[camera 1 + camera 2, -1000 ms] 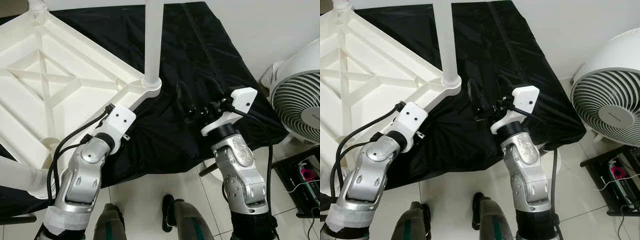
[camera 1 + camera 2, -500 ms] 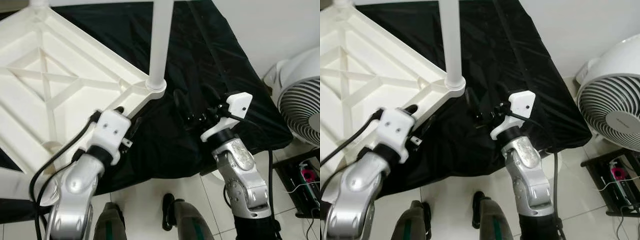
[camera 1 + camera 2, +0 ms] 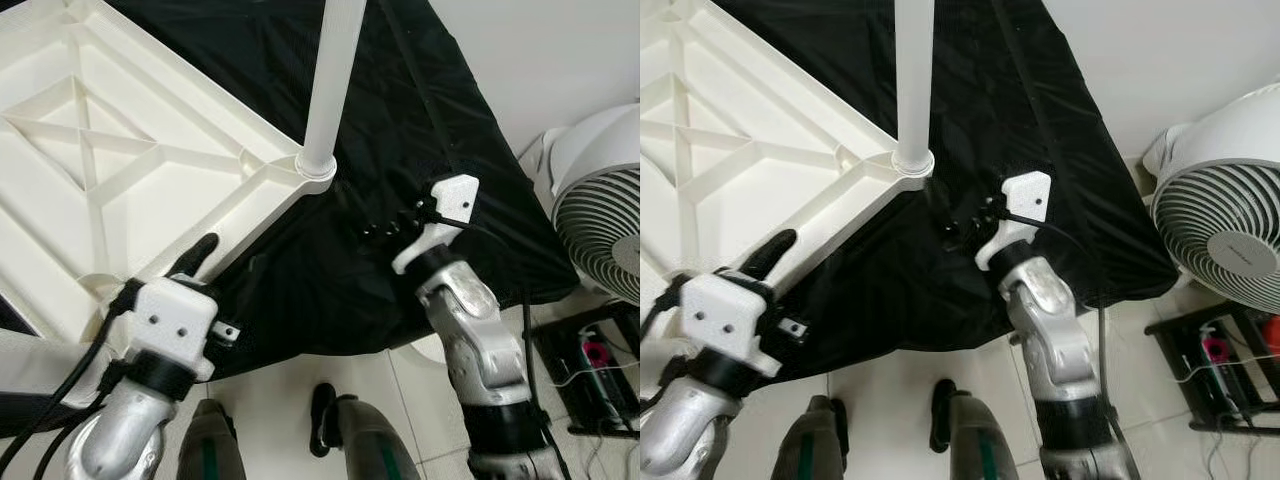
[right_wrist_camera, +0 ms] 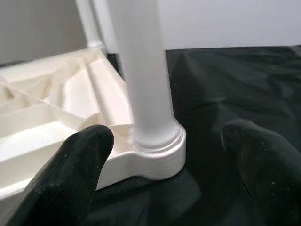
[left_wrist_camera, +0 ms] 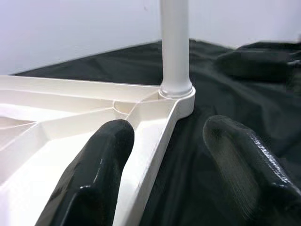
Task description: Building children table
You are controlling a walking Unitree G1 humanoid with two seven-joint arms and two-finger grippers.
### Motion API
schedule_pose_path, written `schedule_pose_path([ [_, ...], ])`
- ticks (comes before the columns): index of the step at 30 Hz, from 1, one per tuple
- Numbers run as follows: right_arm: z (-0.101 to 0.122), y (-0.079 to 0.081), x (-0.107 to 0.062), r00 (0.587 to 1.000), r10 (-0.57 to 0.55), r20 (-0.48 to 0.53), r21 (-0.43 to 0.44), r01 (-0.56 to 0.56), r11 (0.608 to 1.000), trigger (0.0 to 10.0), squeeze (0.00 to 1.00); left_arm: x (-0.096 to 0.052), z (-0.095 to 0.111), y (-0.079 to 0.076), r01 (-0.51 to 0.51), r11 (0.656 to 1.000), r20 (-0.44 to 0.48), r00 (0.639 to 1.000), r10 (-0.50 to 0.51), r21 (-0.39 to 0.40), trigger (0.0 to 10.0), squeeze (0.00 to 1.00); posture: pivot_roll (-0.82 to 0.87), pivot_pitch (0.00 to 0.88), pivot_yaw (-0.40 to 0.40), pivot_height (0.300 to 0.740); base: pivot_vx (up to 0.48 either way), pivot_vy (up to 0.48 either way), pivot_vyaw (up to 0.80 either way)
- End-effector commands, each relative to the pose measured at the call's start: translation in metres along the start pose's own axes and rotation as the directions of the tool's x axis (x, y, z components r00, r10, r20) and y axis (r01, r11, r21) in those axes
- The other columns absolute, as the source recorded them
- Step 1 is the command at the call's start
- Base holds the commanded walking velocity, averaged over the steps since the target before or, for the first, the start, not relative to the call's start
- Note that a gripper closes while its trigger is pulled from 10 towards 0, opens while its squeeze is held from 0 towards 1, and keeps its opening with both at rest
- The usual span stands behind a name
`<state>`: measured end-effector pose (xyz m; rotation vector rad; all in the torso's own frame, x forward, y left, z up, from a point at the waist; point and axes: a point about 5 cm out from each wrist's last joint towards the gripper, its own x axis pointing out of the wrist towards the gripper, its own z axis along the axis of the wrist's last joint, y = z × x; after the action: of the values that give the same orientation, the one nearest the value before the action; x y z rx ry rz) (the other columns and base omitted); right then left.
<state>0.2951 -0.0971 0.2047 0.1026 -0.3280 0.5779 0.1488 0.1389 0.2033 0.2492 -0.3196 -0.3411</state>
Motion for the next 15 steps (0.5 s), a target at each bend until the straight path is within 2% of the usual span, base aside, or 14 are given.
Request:
schedule_pose_path([
  [1, -0.008, 0.000, 0.005, 0.999, 0.044, -0.018, -0.010, -0.044, 0.999, 10.0, 0.00, -0.009, 0.008, 0.008, -0.168, 0.986, 0.025, 0.986, 0.167, 0.015, 10.0, 0.00, 0.25, 0.248, -0.149, 0.740, 0.000, 0.000, 0.00],
  [7, -0.012, 0.000, 0.016, 0.996, 0.082, -0.020, -0.015, -0.082, 0.996, 10.0, 0.00, -0.021, 0.010, 0.009, -0.172, 0.984, 0.009, 0.985, 0.172, 0.044, 10.0, 0.00, 0.28, 0.255, -0.166, 0.740, 0.000, 0.000, 0.00],
  [11, -0.022, 0.007, 0.042, 0.982, 0.186, -0.032, -0.019, -0.187, 0.982, 10.0, 0.00, -0.049, 0.011, 0.009, -0.095, 0.989, -0.047, 0.994, 0.101, 0.114, 10.0, 0.00, 0.35, 0.275, -0.199, 0.740, 0.000, 0.000, 0.00],
  [14, -0.023, 0.010, 0.047, 0.978, 0.205, -0.033, -0.019, -0.206, 0.978, 10.0, 0.00, -0.053, 0.010, 0.009, -0.078, 0.990, -0.058, 0.995, 0.085, 0.120, 10.0, 0.00, 0.35, 0.275, -0.199, 0.740, 0.000, 0.000, 0.00],
  [15, -0.026, 0.011, 0.051, 0.975, 0.221, -0.035, -0.023, -0.222, 0.975, 10.0, 0.00, -0.058, 0.009, 0.007, -0.038, 0.992, -0.084, 0.995, 0.048, 0.116, 10.0, 0.00, 0.37, 0.279, -0.198, 0.740, 0.000, 0.000, 0.00],
])
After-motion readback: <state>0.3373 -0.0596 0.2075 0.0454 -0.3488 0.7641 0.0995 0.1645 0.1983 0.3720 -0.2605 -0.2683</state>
